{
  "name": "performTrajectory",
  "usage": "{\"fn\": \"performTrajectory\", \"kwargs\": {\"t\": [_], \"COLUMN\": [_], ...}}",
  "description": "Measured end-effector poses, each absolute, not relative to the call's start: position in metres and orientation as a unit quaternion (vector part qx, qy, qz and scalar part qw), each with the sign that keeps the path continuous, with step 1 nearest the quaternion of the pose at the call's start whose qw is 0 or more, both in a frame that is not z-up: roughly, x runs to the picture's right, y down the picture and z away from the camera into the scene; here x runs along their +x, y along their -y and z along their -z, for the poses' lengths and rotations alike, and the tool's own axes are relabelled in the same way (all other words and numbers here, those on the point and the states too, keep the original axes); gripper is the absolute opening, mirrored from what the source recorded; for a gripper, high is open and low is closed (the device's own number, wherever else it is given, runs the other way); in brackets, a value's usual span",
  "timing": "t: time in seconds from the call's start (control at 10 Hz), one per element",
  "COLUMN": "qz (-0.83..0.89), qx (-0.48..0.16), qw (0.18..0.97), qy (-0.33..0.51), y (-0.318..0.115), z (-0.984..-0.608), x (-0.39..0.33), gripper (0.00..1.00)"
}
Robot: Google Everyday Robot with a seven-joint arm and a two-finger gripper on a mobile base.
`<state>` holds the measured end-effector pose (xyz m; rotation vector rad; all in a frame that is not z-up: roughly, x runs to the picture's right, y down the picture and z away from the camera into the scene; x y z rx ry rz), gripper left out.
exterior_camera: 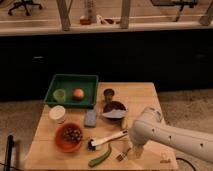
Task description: Place brush in paper cup
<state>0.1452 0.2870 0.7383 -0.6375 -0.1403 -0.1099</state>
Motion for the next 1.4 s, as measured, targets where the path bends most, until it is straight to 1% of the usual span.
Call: {"fn": "performTrajectory", "kwargs": {"t": [0.2, 0.5, 0.9, 1.4], "qz": [0.055, 0.066, 0.104, 0.165], "qx": [-0.312, -0.304, -0.300, -0.308], "qw": [0.946, 0.946, 0.942, 0.929], "qy": [0.075, 0.087, 0.111, 0.125], "y": [-0.292, -0.288, -0.288, -0.282], "z": [-0.744, -0.735, -0.722, -0.727], "x": [0.144, 0.133, 0.097, 0.058], "gripper": [0.80, 0.80, 0.80, 0.80]}}
